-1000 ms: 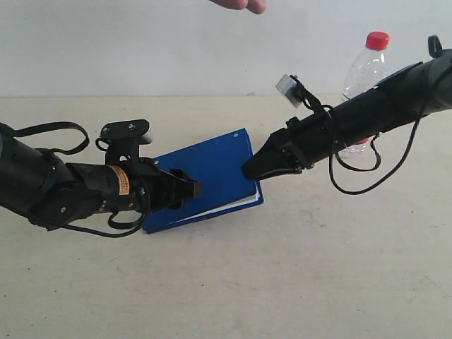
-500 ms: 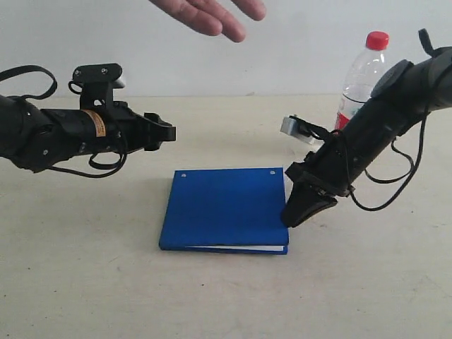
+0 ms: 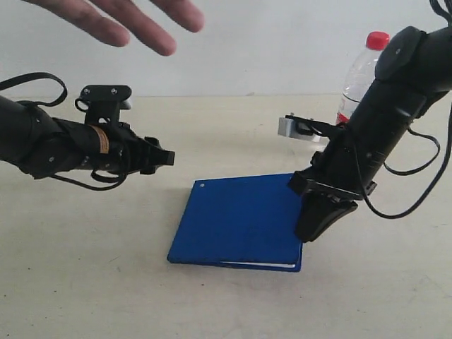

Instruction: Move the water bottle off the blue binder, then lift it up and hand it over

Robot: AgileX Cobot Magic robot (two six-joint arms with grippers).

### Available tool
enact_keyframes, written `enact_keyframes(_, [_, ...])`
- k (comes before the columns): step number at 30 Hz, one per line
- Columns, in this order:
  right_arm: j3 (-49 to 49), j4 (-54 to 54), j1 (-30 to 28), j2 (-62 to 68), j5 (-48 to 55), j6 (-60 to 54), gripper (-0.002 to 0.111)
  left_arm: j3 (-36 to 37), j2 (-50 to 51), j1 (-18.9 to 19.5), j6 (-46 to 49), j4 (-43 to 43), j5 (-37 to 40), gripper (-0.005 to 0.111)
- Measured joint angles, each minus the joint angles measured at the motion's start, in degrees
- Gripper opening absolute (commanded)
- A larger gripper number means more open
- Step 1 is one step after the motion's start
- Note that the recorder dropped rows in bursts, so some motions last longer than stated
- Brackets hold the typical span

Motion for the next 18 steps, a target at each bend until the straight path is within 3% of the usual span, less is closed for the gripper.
enact_keyframes(8, [6.54, -1.51, 1.79, -0.43, 0.35, -6.17, 0.002, 3.63, 0.0, -3.68, -0.91, 0.22, 1.94, 0.054])
enact_keyframes(10, [7.33, -0.24, 2.69, -0.07, 0.46, -9.04, 0.01, 4.31, 0.0, -4.8, -0.91, 0.22, 2.2, 0.054])
enact_keyframes(16, [7.84, 10.26, 5.88, 0.55, 0.69, -21.17, 0.053, 5.81, -4.26, -6.39, -2.47, 0.22, 3.17, 0.054])
enact_keyframes(18, [7.01, 11.62, 6.5, 0.55, 0.4, -22.93, 0.058, 5.81, -6.91, -6.39, -3.04, 0.22, 5.19, 0.054])
